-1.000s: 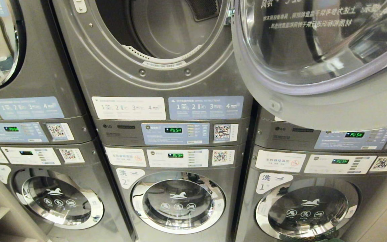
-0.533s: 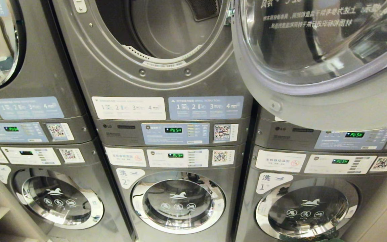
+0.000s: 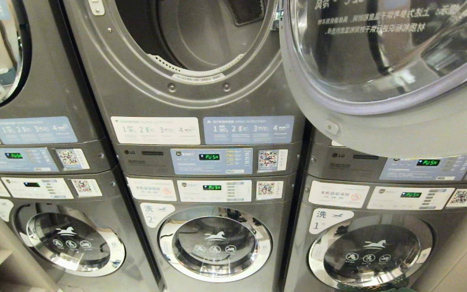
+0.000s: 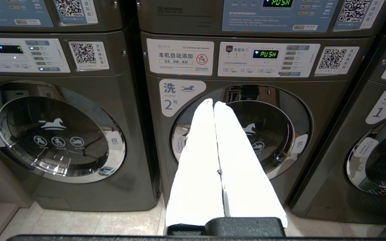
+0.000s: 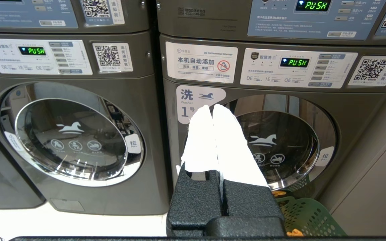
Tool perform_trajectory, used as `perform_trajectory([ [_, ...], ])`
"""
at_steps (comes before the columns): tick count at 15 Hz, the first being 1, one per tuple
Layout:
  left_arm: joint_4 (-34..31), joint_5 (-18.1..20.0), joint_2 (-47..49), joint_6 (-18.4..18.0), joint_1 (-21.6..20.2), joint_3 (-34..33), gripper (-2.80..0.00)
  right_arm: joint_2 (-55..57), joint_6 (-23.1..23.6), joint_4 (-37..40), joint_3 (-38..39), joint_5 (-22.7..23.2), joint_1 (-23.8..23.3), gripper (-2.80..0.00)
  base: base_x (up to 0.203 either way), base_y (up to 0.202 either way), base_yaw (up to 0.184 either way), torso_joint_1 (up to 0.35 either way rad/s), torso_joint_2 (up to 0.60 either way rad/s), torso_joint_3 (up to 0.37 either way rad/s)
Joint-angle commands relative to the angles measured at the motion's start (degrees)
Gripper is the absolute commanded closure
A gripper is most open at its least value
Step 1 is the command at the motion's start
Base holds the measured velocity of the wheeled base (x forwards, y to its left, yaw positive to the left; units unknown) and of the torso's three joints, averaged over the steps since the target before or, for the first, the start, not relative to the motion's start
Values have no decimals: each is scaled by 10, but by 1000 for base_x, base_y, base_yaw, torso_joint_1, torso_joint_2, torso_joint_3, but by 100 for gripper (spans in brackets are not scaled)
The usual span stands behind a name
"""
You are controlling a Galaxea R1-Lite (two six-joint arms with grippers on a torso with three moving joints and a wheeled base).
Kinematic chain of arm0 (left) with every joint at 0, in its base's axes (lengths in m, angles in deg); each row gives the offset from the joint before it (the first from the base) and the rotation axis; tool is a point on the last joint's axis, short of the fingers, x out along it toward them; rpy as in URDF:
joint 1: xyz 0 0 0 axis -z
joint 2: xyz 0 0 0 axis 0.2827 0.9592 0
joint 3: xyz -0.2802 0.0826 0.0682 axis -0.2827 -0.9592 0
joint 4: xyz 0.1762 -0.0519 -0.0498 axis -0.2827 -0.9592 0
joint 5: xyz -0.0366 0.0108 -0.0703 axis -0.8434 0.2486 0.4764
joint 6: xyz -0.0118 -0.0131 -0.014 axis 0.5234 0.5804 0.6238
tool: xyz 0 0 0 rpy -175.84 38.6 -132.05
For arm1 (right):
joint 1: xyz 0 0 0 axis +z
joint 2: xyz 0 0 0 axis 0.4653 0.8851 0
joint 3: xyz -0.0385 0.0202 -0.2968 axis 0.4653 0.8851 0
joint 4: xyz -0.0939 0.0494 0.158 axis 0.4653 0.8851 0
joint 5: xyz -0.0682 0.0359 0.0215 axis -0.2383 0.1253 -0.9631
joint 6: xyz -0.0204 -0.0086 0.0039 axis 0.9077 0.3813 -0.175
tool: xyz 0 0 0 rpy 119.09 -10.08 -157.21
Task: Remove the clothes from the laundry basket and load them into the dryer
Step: Take the clothes out of the basket
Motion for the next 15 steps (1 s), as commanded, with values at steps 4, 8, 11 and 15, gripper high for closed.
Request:
perform_trajectory([
  [4,0,0,0,0,0,0,0,0,0,0,0,0,0,0,1,-36,1,2,1,2],
  [8,0,0,0,0,0,0,0,0,-1,0,0,0,0,0,0,-183,0,1,-2,3],
  [11,0,0,0,0,0,0,0,0,-2,-2,1,0,0,0,0,-192,1,1,0,1],
  [15,0,0,0,0,0,0,0,0,-2,-2,1,0,0,0,0,-193,3,0,1,0],
])
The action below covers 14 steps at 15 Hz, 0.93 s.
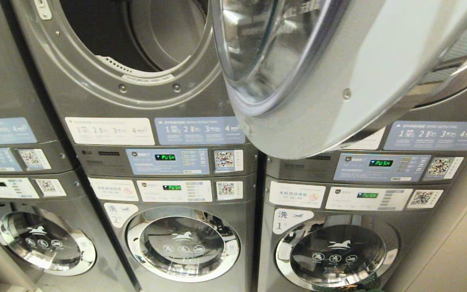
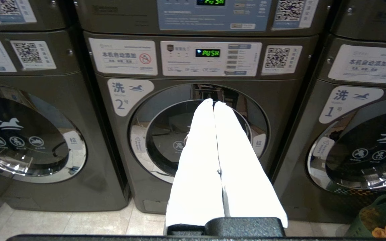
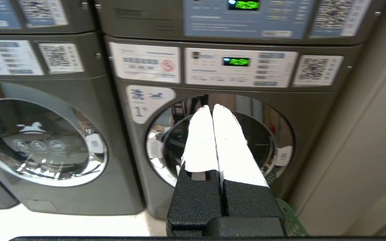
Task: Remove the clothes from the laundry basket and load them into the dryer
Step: Take the clothes out of the basket
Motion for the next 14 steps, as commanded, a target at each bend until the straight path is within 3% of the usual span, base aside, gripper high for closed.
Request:
perform_trajectory([
  [1,0,0,0,0,0,0,0,-1,0,0,0,0,0,0,0,-197,2,5,7,7],
  [8,0,0,0,0,0,0,0,0,0,0,0,0,0,0,0,-179,2,2,1,5],
  [14,0,0,0,-1,0,0,0,0,0,0,0,0,0,0,0,-9,0,0,1,0],
])
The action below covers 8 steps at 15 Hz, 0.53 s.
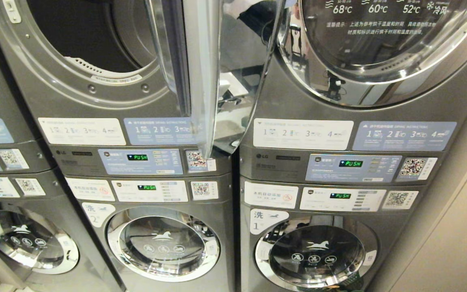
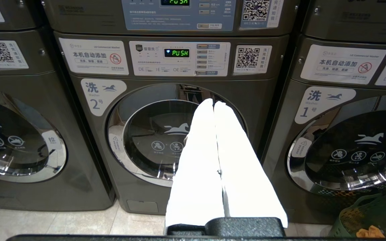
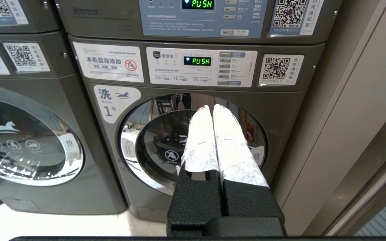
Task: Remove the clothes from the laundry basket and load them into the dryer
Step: Take the clothes out of the basket
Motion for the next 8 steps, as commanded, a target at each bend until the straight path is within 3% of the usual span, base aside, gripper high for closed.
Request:
perform_trajectory([
  [1,0,0,0,0,0,0,0,-1,1,0,0,0,0,0,0,0,0,0,0,0],
  [8,0,0,0,-2,0,0,0,0,0,0,0,0,0,0,0,0,0,0,0,0],
])
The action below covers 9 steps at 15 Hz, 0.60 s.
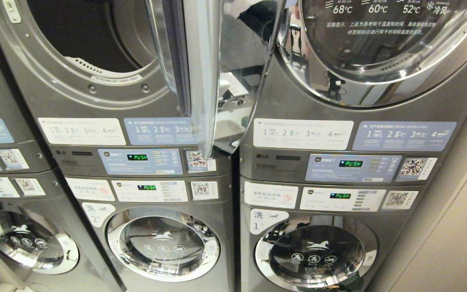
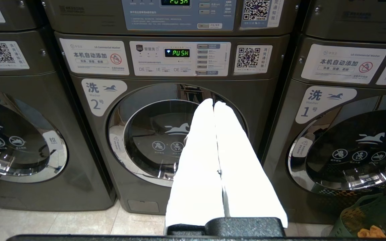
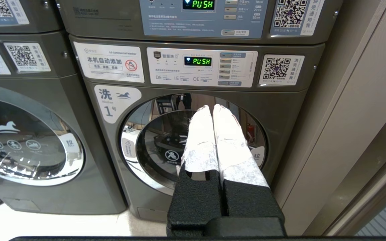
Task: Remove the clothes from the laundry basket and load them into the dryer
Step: Take the clothes out of the basket
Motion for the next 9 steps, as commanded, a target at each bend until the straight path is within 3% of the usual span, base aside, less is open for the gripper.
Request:
perform_trajectory([
  [1,0,-1,0,0,0,0,0,0,0,0,0,0,0,0,0,0,0,0,0,0],
  [9,-1,-1,0,1,-1,0,0,0,1,0,0,0,0,0,0,0,0,0,0,0],
])
